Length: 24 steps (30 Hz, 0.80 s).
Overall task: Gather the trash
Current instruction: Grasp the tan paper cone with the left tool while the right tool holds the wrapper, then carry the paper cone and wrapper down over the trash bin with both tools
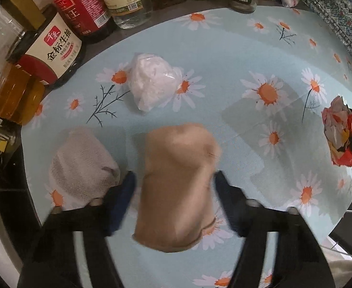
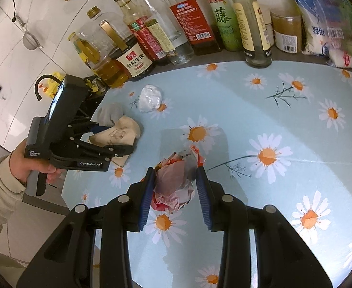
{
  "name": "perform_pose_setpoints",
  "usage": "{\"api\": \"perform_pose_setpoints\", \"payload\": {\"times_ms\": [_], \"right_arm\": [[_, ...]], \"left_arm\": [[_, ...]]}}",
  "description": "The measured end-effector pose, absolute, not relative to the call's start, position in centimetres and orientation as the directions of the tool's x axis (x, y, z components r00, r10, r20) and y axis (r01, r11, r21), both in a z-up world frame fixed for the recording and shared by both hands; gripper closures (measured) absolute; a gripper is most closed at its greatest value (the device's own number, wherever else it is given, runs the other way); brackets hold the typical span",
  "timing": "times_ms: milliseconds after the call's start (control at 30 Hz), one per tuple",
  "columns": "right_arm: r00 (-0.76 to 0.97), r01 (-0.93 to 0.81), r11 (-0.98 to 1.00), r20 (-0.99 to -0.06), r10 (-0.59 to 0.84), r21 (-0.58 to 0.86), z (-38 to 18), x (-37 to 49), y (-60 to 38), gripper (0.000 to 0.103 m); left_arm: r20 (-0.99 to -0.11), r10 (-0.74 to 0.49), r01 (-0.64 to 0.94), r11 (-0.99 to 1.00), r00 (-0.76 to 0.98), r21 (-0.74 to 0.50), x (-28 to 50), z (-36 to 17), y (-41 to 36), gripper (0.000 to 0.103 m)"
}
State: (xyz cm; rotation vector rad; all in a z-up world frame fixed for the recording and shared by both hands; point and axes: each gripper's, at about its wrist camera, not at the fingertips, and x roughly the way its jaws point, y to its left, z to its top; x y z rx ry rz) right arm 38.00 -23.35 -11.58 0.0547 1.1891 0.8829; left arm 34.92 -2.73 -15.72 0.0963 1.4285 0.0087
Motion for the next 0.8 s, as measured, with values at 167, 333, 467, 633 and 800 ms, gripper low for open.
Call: {"api": "perform_pose_setpoints", "payload": {"times_ms": [167,333,467,633,800], "right_arm": [[0.086,-0.558,0.674,-0.774,0.627,0.484,-11.6,37.7,-23.0,0.067],[0.076,-0.569,0.662,-0.77,0.633,0.488,-11.5,36.7,-21.9,0.067],[0.074,-0.576,0.658,-0.772,0.632,0.484,-11.3,35.5,-21.0,0.067],[0.09,-0.585,0.666,-0.779,0.621,0.463,-10.6,33.4,-19.7,0.067],[0.117,-0.581,0.682,-0.783,0.61,0.444,-9.5,30.7,-18.5,0.067]], "left_arm": [[-0.987,0.05,0.052,0.997,0.153,0.059,34.3,-15.5,-2.8,0.046],[-0.982,0.029,0.028,0.999,0.185,0.035,32.7,-14.0,-2.5,0.046],[-0.976,0.008,0.001,1.0,0.218,0.009,30.8,-12.8,-1.8,0.046],[-0.966,-0.025,-0.009,1.0,0.259,-0.028,28.3,-11.3,-2.0,0.046],[-0.952,-0.053,-0.013,0.998,0.301,-0.06,25.3,-10.2,-0.7,0.046]]}}
